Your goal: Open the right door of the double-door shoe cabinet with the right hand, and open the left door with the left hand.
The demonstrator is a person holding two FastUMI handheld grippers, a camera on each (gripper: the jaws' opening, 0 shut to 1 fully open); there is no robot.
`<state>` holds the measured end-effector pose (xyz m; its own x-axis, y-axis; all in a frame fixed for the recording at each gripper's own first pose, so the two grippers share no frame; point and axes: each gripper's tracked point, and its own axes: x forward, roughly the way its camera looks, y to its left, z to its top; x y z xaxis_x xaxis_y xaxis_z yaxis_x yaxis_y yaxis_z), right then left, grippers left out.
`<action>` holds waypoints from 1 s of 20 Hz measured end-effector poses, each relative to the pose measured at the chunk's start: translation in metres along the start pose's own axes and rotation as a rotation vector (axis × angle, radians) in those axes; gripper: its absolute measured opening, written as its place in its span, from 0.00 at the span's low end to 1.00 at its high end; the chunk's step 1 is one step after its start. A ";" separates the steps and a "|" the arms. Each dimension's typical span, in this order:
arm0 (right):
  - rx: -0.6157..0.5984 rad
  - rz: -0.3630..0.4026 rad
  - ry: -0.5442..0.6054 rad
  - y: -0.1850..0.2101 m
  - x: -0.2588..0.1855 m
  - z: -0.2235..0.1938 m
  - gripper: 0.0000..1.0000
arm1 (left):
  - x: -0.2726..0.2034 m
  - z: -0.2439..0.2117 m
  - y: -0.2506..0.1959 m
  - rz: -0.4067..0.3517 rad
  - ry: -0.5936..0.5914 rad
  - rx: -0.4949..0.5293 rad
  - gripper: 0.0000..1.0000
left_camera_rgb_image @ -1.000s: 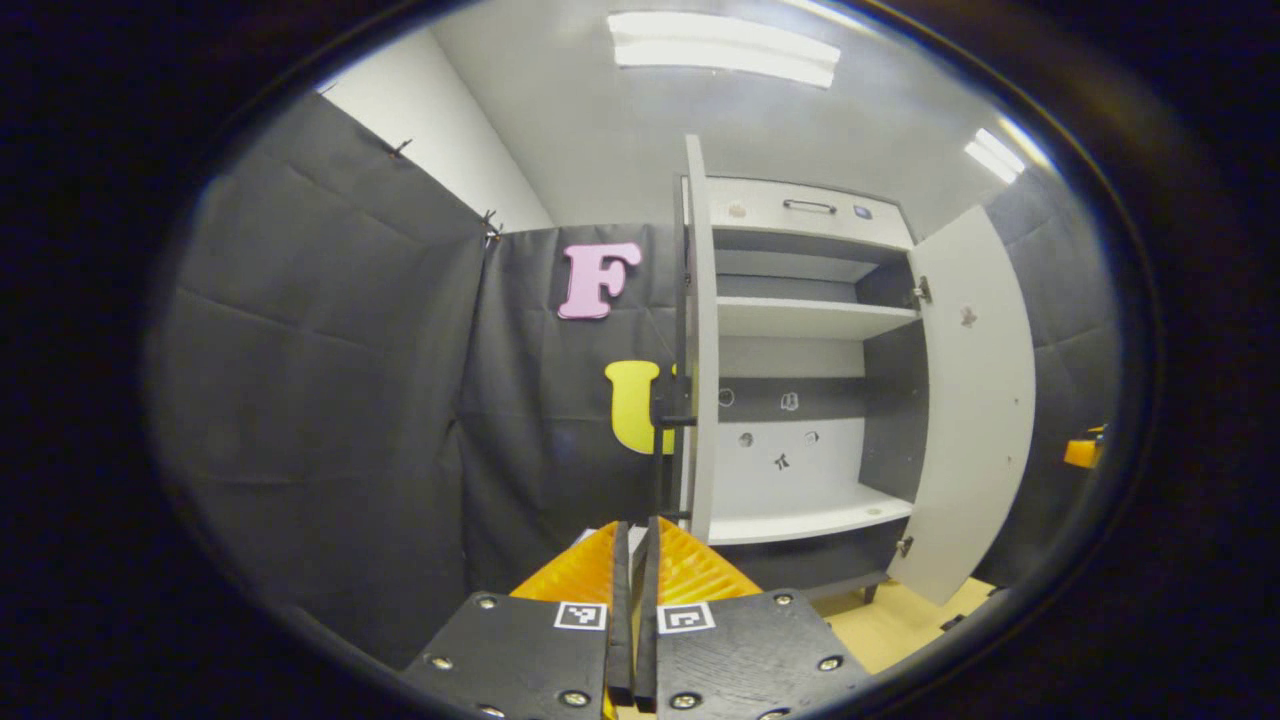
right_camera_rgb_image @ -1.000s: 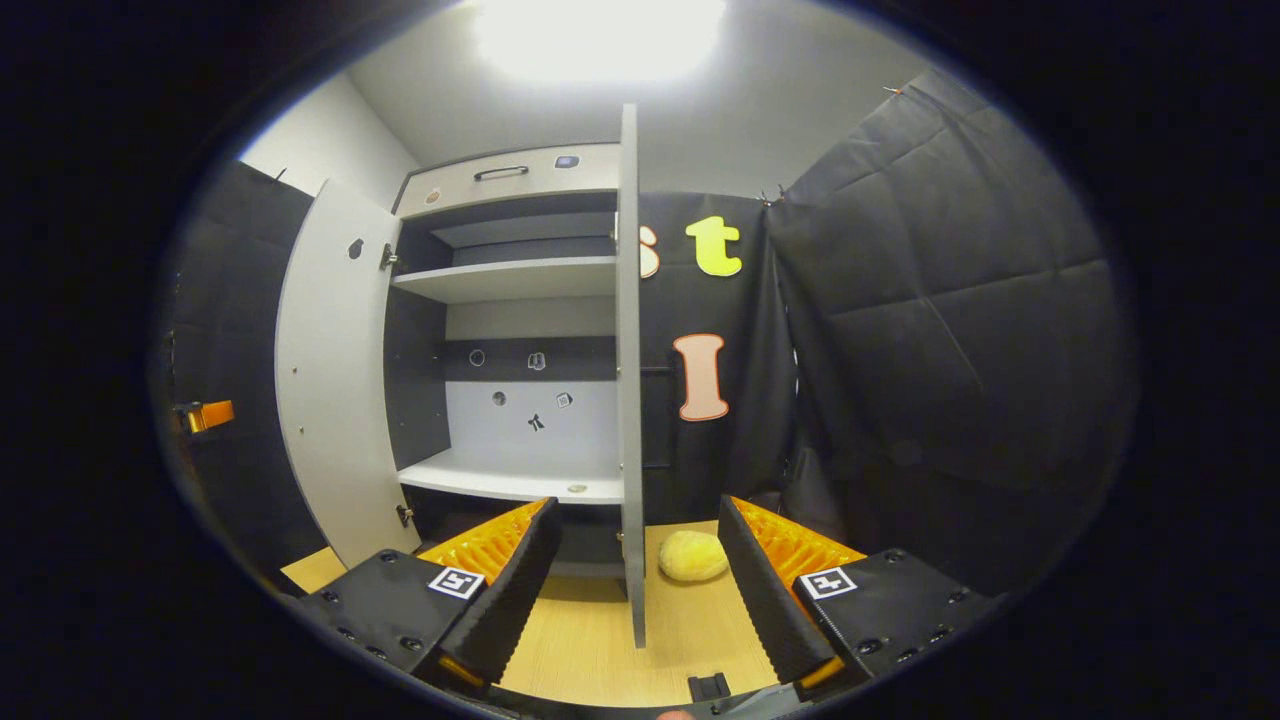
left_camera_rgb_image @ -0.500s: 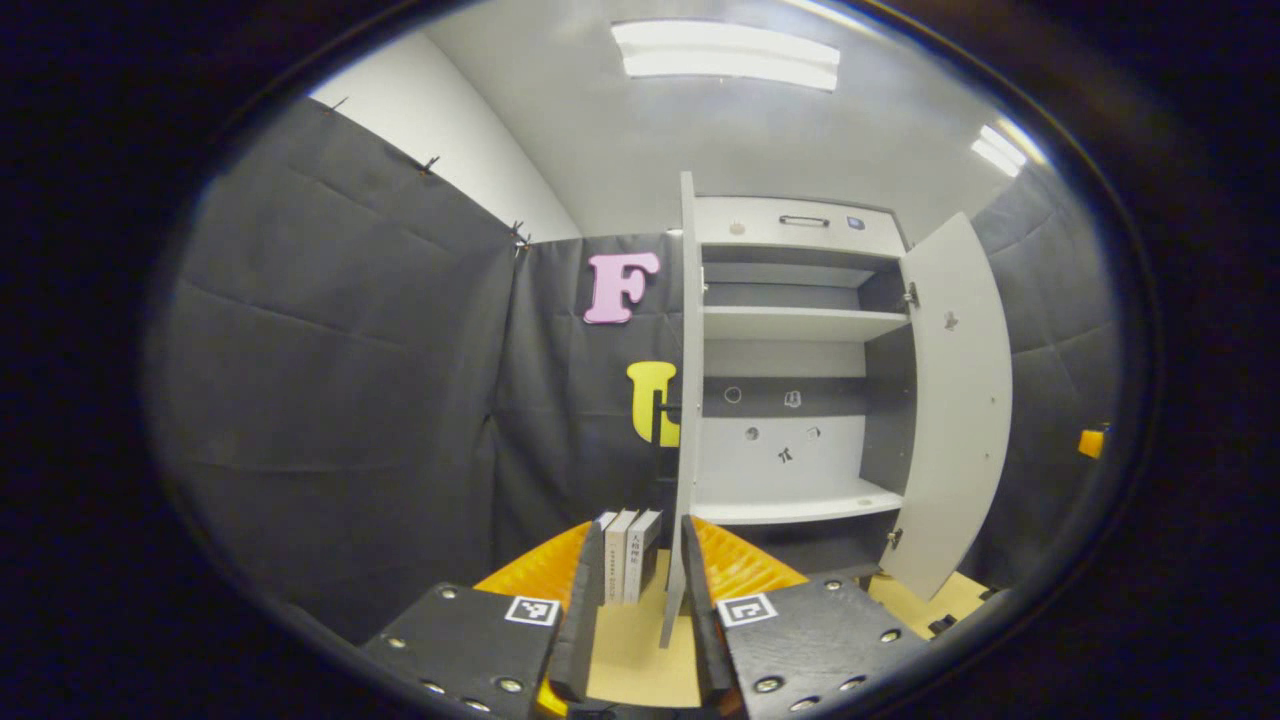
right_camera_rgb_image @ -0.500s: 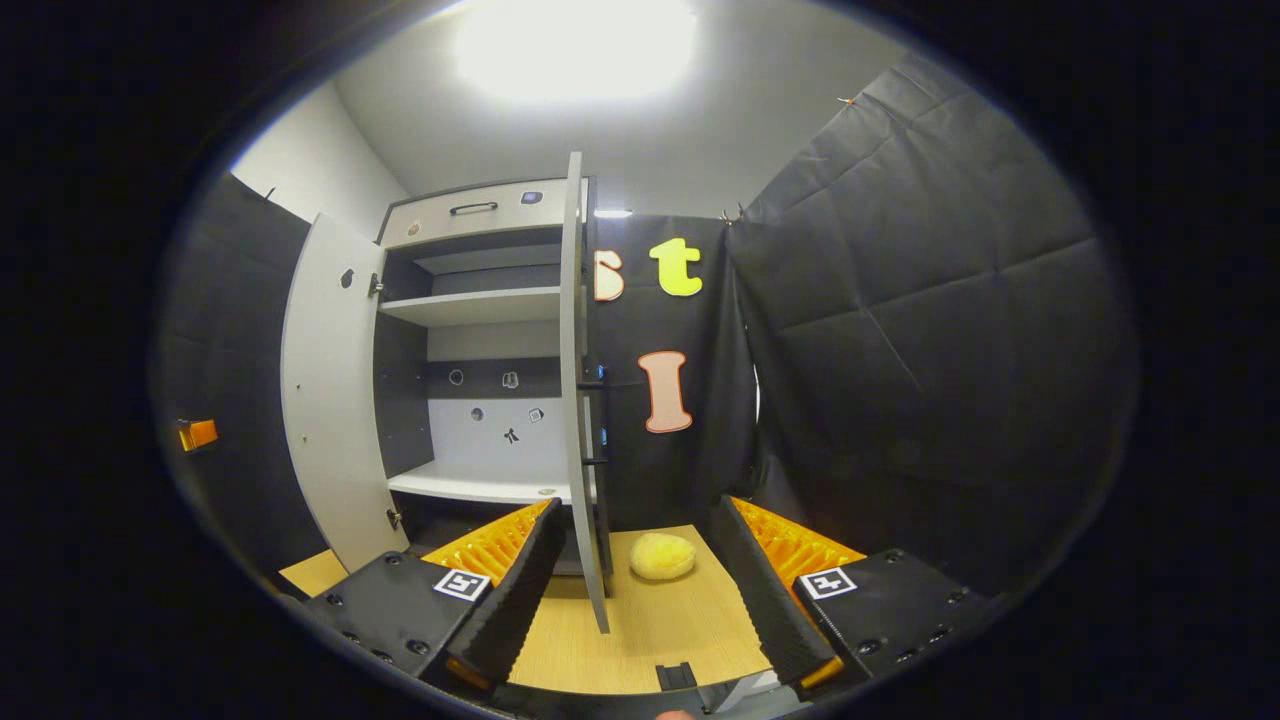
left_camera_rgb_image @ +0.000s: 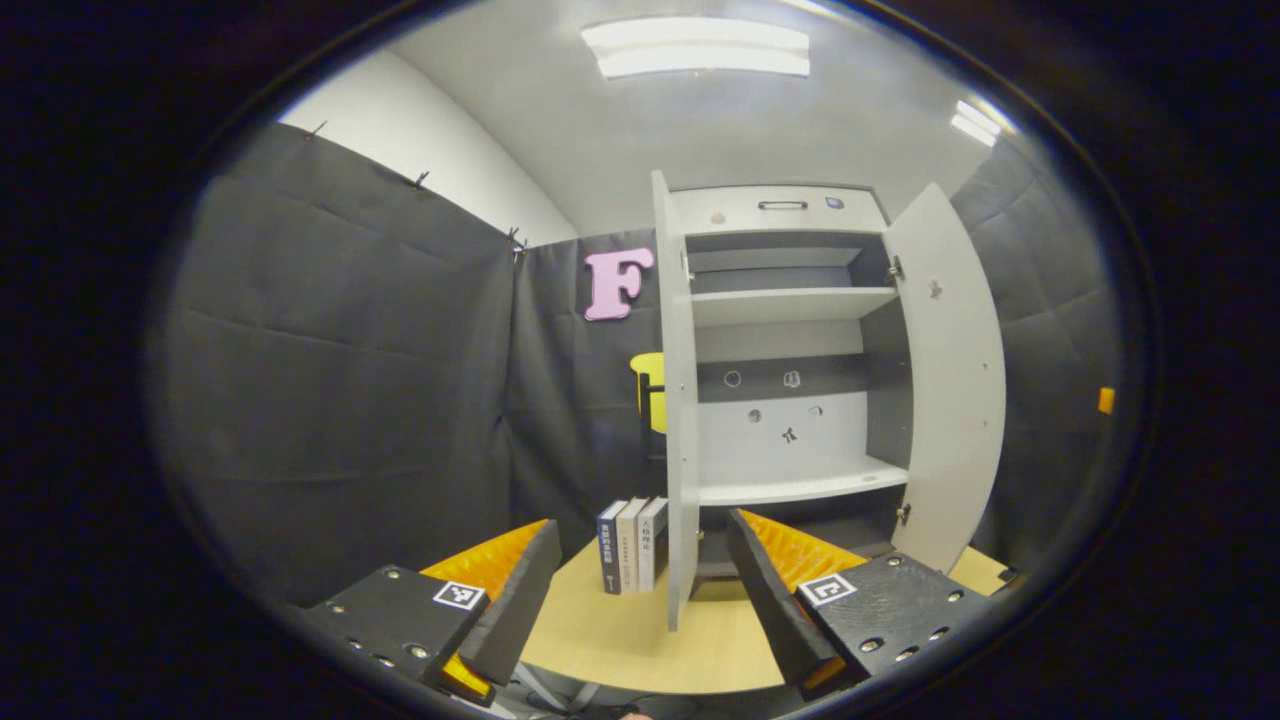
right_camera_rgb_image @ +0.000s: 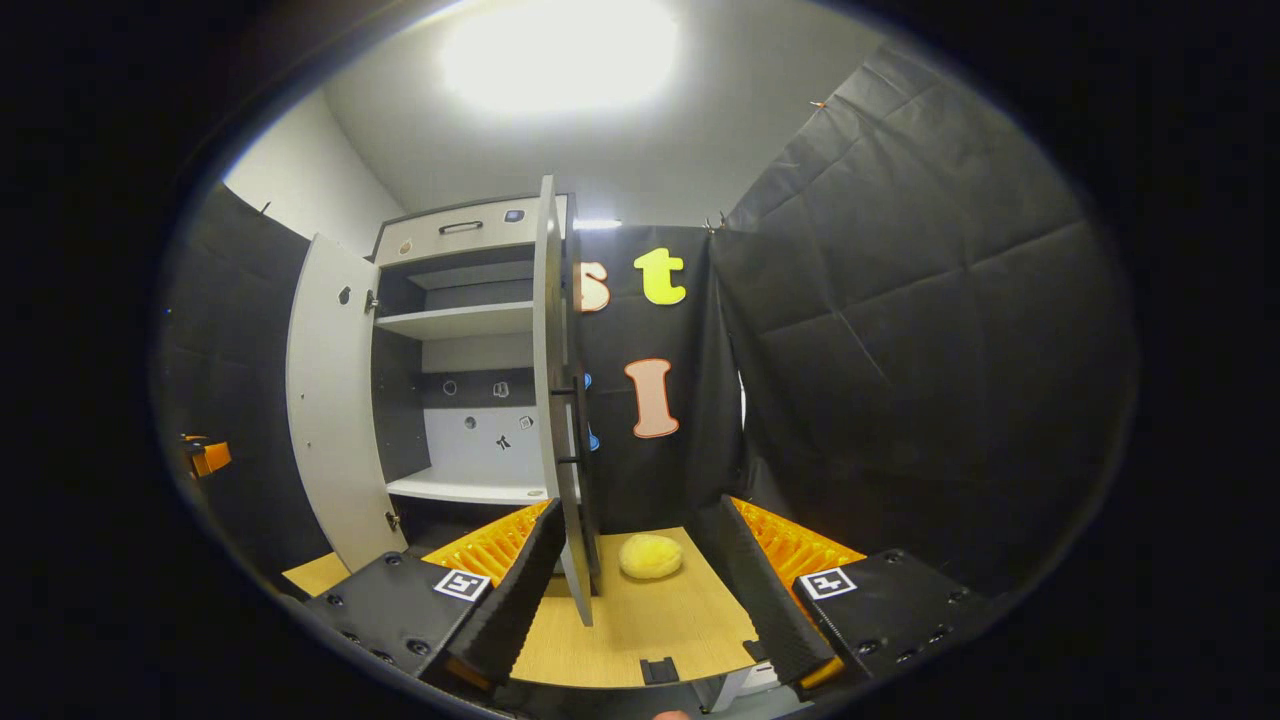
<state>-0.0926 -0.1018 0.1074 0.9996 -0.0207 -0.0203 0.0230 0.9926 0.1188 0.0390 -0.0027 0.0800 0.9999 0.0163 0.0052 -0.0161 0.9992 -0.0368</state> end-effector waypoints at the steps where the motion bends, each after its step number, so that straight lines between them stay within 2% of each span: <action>1: 0.003 0.001 -0.001 -0.002 -0.001 0.002 0.96 | -0.002 0.000 -0.002 0.000 -0.002 0.006 0.99; 7: 0.005 0.019 -0.010 -0.003 0.000 0.002 0.96 | -0.007 0.007 -0.002 0.005 -0.026 0.046 0.99; 20: -0.018 0.068 -0.019 0.018 0.006 0.002 0.96 | -0.007 0.009 0.006 0.025 -0.033 0.043 0.99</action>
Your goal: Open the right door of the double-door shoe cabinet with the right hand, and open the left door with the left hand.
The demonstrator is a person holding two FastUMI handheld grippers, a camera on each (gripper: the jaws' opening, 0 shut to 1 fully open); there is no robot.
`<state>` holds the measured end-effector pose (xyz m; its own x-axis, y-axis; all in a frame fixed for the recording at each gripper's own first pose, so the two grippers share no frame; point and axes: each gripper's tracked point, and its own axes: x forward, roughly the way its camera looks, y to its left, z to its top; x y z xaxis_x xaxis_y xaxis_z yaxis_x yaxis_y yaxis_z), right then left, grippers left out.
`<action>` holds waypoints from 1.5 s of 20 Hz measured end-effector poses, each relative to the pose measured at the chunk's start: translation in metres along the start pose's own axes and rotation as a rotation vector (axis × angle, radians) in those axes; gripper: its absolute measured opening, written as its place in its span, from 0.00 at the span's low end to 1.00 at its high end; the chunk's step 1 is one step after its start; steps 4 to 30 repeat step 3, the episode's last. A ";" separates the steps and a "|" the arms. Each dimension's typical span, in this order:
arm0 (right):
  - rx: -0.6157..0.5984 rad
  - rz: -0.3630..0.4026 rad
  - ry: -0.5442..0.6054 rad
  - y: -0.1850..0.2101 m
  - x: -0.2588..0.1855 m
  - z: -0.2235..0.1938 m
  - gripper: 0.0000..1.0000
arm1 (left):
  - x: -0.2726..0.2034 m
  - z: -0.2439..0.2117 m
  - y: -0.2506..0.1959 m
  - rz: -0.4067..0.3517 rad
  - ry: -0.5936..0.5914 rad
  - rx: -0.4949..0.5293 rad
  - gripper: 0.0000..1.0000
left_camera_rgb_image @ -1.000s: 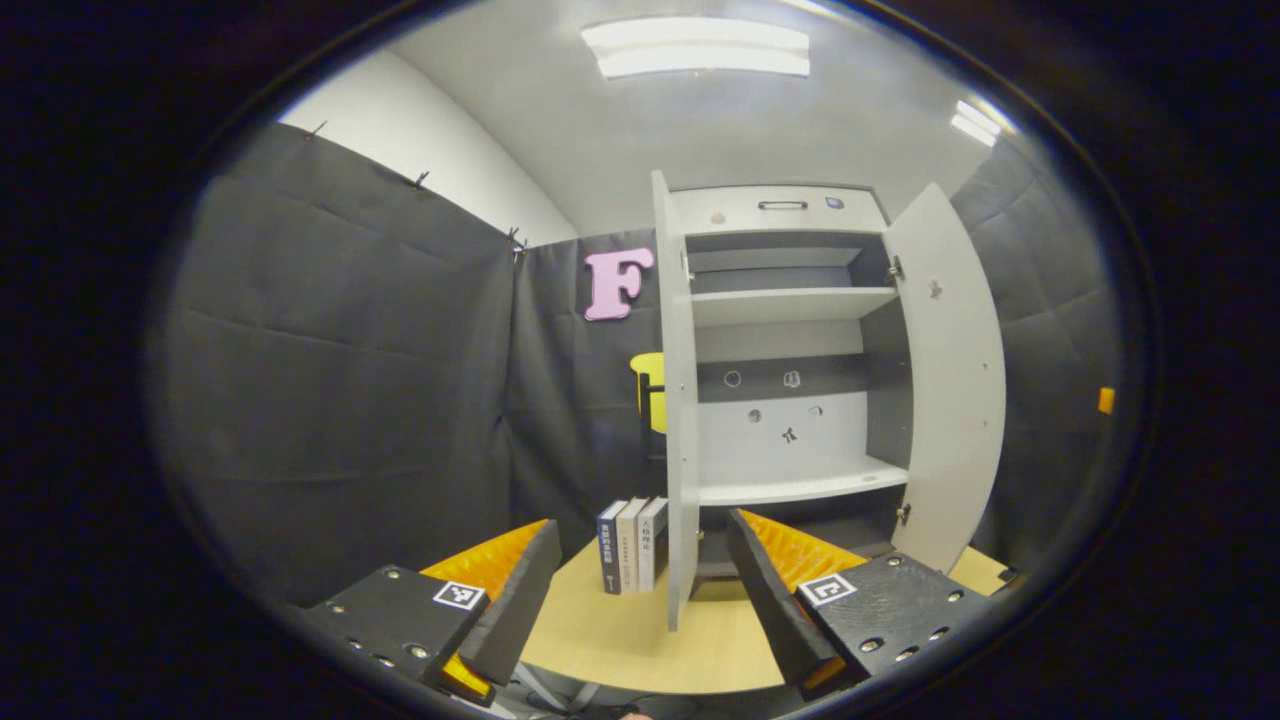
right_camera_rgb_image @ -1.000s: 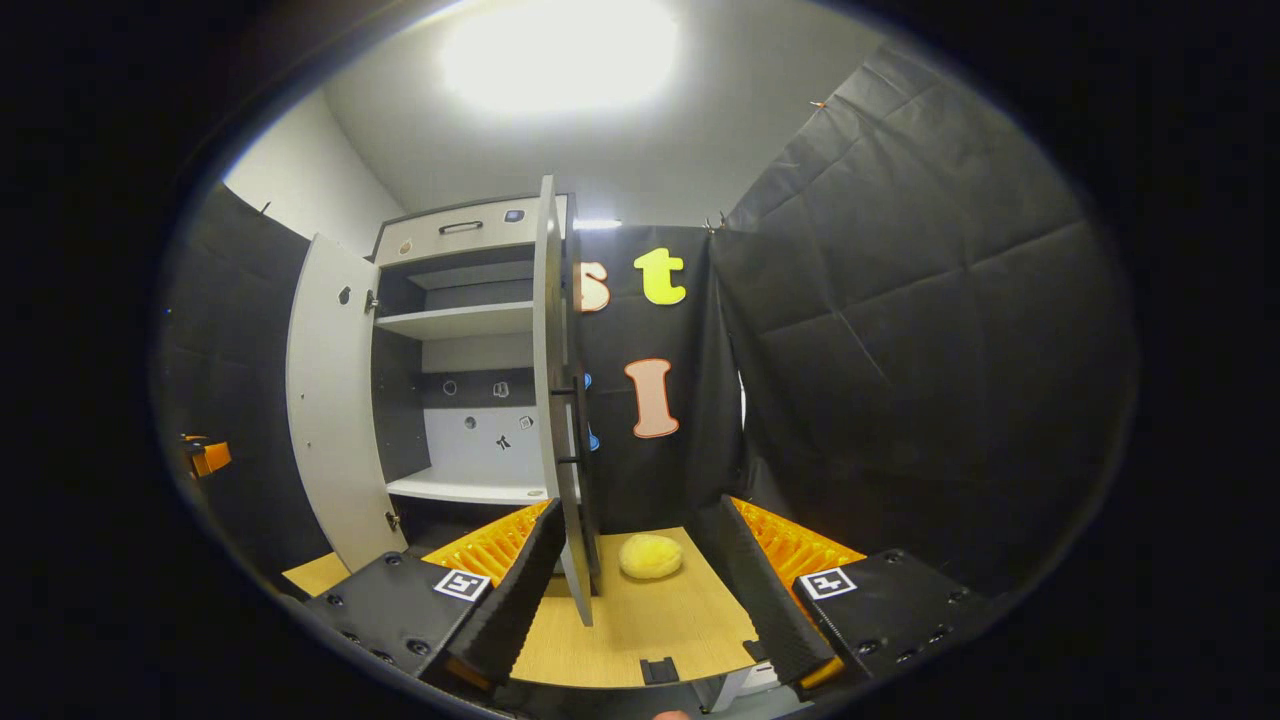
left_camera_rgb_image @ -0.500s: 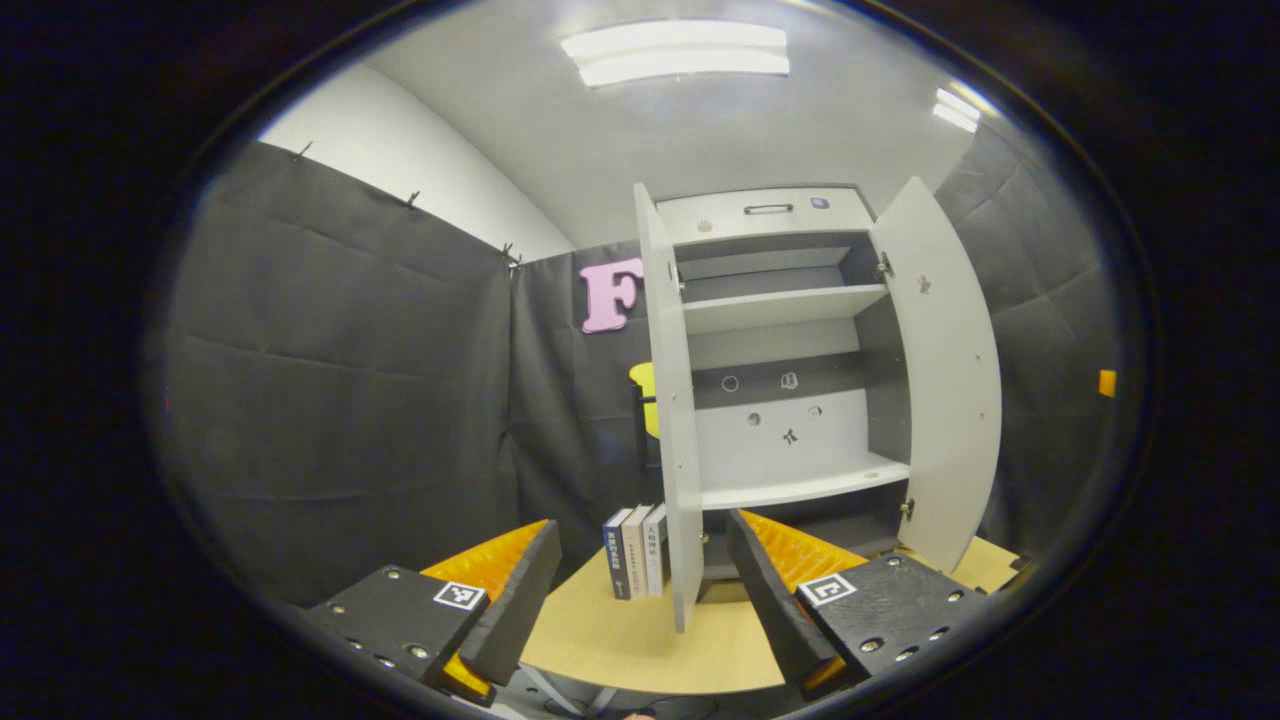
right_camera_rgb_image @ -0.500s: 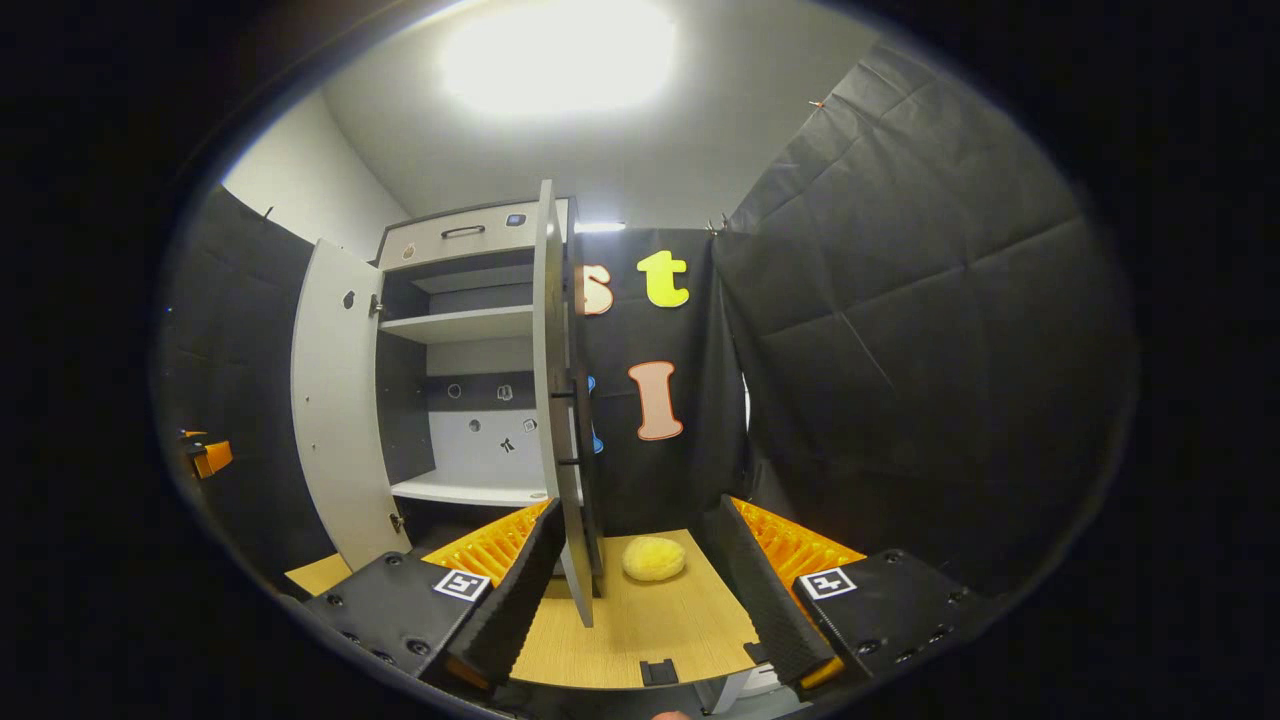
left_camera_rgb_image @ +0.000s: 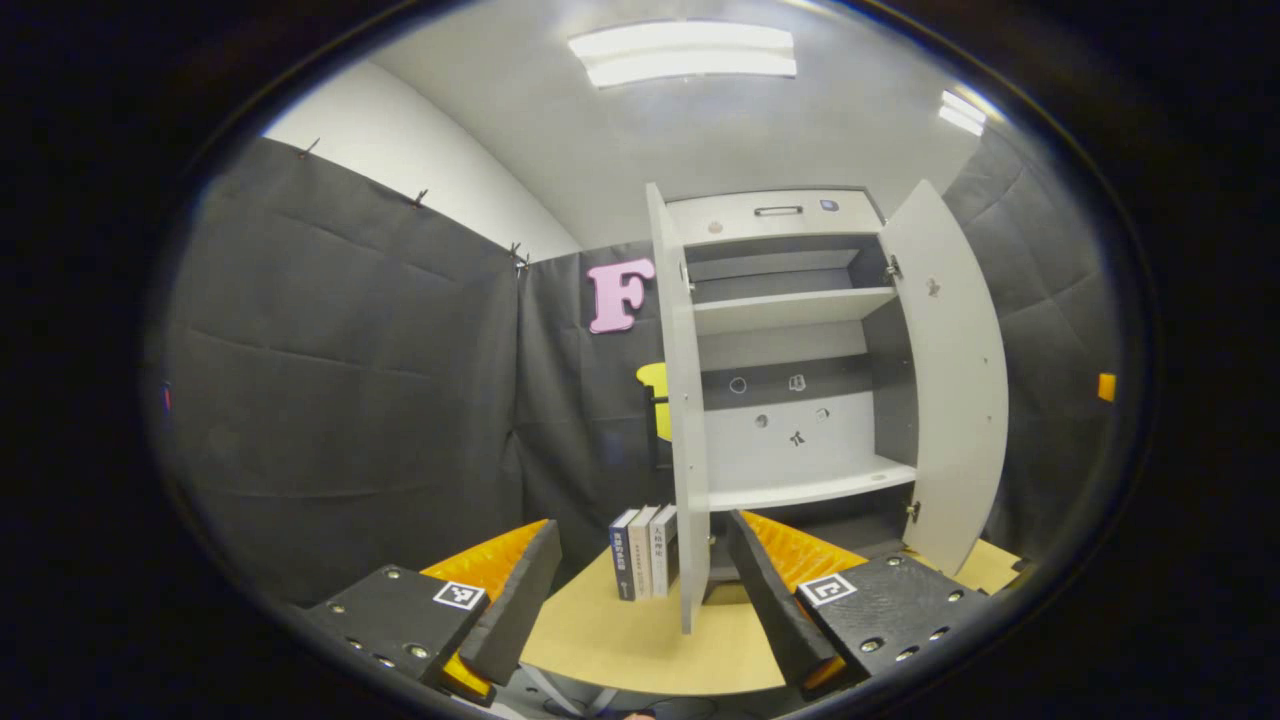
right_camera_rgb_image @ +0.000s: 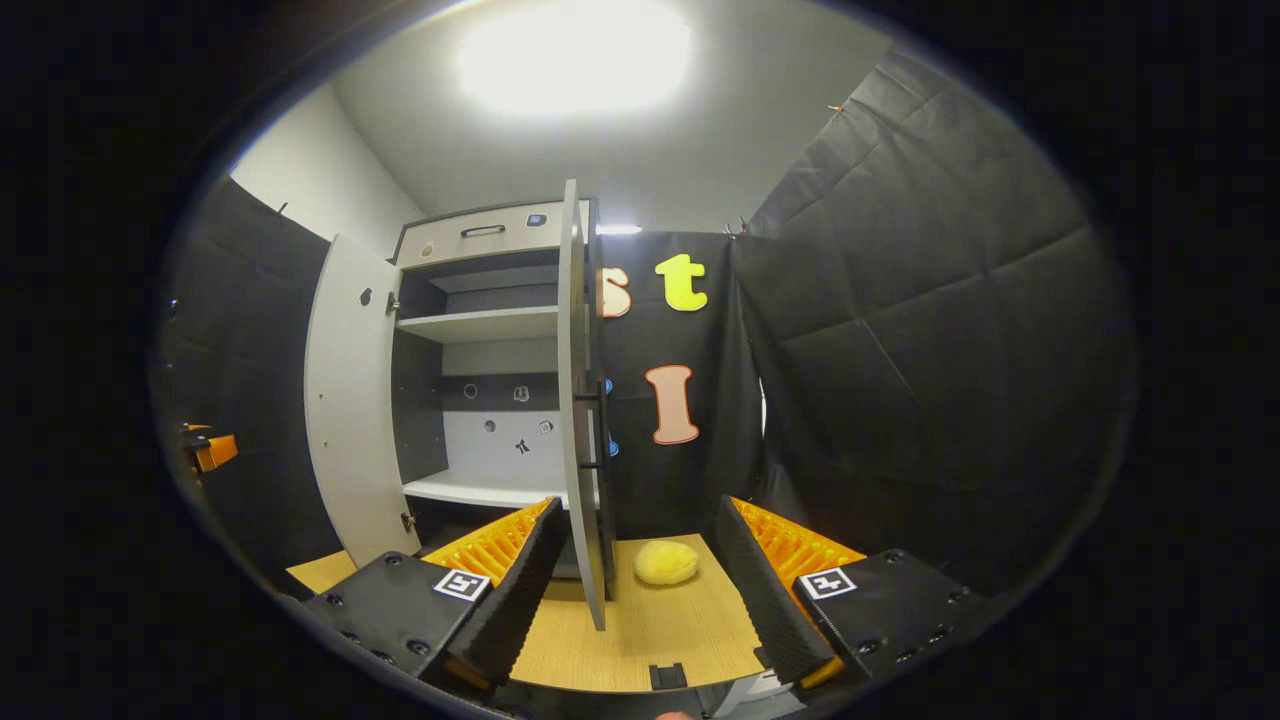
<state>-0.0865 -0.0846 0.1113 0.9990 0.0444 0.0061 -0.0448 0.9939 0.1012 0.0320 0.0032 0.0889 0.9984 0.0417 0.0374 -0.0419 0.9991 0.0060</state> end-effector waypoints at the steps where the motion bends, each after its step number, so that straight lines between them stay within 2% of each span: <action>1: -0.001 -0.001 0.001 -0.001 0.000 0.000 0.96 | -0.001 0.000 0.000 -0.001 -0.003 0.003 0.99; 30: -0.001 -0.001 0.001 0.000 -0.001 -0.001 0.96 | -0.002 0.002 0.000 -0.002 -0.008 0.012 0.99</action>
